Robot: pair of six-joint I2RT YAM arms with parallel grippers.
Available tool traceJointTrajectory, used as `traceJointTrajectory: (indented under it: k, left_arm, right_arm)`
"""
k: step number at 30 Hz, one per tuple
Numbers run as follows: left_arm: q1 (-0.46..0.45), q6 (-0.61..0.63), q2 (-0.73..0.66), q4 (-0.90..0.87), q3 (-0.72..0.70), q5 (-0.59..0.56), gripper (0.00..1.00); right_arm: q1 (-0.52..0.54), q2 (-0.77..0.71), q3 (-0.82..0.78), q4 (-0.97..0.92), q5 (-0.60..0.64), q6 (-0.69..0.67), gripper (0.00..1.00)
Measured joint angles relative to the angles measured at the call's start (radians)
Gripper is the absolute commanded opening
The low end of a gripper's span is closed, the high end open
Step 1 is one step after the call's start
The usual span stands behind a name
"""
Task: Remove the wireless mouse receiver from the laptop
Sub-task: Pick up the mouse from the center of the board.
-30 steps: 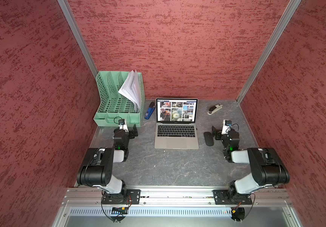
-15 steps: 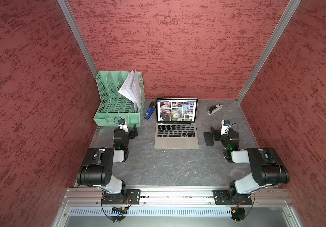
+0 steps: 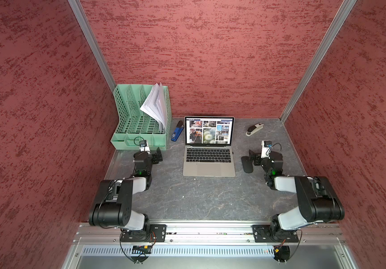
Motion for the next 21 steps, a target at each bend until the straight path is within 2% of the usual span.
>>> traceJointTrajectory:
  k: [2,5,8,12,14,17,21]
  left_arm:
    - [-0.001,-0.013,-0.077,-0.170,0.116,-0.012,1.00]
    - [-0.014,-0.027,-0.183,-0.388,0.309,-0.016,1.00]
    - [-0.045,-0.058,-0.260,-0.579,0.472,-0.020,1.00]
    - [-0.097,-0.106,-0.295,-0.814,0.627,-0.006,1.00]
    - [-0.134,-0.130,-0.282,-0.946,0.698,0.006,1.00]
    - [-0.196,-0.173,-0.222,-1.129,0.793,0.026,1.00]
    - [-0.290,-0.251,-0.120,-1.302,0.830,0.041,1.00]
  right_arm:
    - [0.000,-0.033,0.172,-0.214,-0.031,-0.006,0.91]
    - [0.000,-0.060,0.462,-0.476,-0.098,-0.002,0.92]
    - [0.011,-0.114,0.640,-0.673,-0.136,0.019,0.93]
    - [0.047,-0.150,0.805,-0.991,-0.090,0.053,0.93]
    - [0.064,-0.119,0.911,-1.204,-0.018,0.089,0.90]
    - [0.071,-0.074,0.948,-1.411,0.087,0.137,0.88]
    - [0.071,-0.041,0.803,-1.576,0.111,0.204,0.83]
